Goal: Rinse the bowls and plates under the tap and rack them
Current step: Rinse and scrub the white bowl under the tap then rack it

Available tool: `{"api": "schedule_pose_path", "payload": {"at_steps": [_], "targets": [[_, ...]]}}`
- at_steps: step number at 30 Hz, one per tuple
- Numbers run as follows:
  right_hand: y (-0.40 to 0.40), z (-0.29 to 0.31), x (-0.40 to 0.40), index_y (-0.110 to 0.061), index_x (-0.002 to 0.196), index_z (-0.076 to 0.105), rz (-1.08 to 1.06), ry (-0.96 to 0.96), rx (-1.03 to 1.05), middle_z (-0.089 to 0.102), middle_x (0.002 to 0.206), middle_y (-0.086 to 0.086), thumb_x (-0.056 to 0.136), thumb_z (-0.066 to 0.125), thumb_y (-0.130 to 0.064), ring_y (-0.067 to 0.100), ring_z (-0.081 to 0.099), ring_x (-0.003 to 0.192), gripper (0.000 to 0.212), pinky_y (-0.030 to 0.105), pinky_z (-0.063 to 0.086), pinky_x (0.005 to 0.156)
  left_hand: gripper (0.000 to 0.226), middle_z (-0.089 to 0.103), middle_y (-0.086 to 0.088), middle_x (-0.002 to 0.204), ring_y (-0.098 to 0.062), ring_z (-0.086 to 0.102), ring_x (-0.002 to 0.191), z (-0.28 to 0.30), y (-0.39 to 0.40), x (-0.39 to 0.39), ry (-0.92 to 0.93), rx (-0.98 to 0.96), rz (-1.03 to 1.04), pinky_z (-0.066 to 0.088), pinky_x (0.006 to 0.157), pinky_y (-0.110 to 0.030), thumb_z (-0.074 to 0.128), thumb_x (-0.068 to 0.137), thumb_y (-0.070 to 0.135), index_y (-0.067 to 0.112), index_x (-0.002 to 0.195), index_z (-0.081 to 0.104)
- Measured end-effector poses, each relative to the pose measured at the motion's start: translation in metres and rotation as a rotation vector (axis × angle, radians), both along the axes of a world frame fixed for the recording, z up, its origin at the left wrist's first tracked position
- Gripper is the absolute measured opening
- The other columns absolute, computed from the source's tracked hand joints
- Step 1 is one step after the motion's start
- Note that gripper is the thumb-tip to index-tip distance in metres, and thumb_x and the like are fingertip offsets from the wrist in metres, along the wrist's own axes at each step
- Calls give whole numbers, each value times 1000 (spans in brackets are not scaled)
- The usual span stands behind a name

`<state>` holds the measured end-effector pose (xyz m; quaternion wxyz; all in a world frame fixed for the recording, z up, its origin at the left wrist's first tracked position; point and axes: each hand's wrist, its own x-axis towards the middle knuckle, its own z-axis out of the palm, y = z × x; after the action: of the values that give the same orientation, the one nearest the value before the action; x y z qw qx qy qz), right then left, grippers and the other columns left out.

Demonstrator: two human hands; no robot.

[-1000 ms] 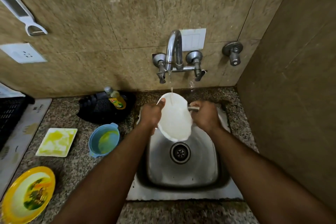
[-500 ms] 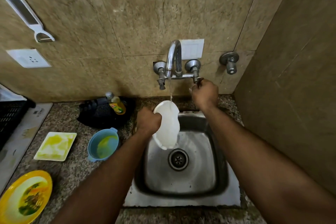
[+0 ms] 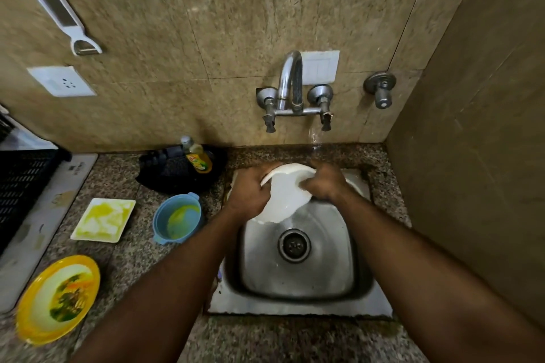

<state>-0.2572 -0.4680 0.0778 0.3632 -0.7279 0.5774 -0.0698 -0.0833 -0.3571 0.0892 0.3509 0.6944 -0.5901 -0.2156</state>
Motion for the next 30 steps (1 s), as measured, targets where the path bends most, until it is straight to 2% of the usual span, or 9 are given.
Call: {"api": "schedule_pose_path", "payload": {"at_steps": [1,3,6,10,15,19,23,27,30], "targets": [[2,0,-2,-24,125,70,33,-15,-16,75,114,6,74,75,-27,27,70,100,51,36,58,87,44,73,0,126,-4,65,115,1,3,1,4,-39,-37,49,101,-17,57,88,14,15,130,71],[3,3,-5,-17,114,76,109,-30,-74,76,109,9,85,69,-21,30,70,99,30,39,58,85,44,71,1,129,-4,65,119,-2,6,3,14,-108,-48,48,105,-19,59,91,2,15,133,69],[6,8,-5,-11,96,77,204,18,-216,76,97,14,87,63,-13,34,69,89,17,35,53,75,42,72,2,129,-8,67,120,-3,12,5,3,-135,-16,50,106,-24,60,94,3,17,134,69],[16,20,-8,-14,106,74,243,106,-395,75,96,12,82,62,-9,33,69,87,27,36,56,75,40,75,-4,122,-20,71,111,2,16,5,-95,-110,62,54,101,-31,61,93,19,18,131,71],[24,35,-11,-25,120,66,263,136,-508,75,98,8,80,63,-13,31,70,86,41,40,60,77,35,78,-11,108,-26,73,96,3,17,8,-165,-91,170,46,81,-20,68,91,16,15,125,74],[26,44,-12,-25,128,63,258,143,-578,75,97,10,84,65,-13,31,71,86,45,38,59,78,36,79,-9,103,-26,73,92,5,17,13,-197,-117,195,51,82,-26,64,89,22,16,124,74],[31,49,-10,-23,128,62,252,156,-601,74,99,10,86,65,-13,30,70,86,43,37,59,79,34,80,-7,101,-22,73,89,4,18,18,-183,-87,226,52,81,-26,66,90,26,19,121,75],[42,41,-12,-18,122,64,264,214,-566,74,98,14,86,59,-10,34,70,87,37,38,58,76,33,79,-6,92,-23,73,82,-10,28,17,-183,35,208,55,73,-32,65,90,37,16,111,79],[48,33,-15,-17,120,64,247,229,-560,73,98,15,86,58,-10,36,70,89,35,39,57,76,30,79,-6,90,-23,73,82,-22,35,11,-146,150,238,57,75,-35,71,90,41,17,106,80]]}}
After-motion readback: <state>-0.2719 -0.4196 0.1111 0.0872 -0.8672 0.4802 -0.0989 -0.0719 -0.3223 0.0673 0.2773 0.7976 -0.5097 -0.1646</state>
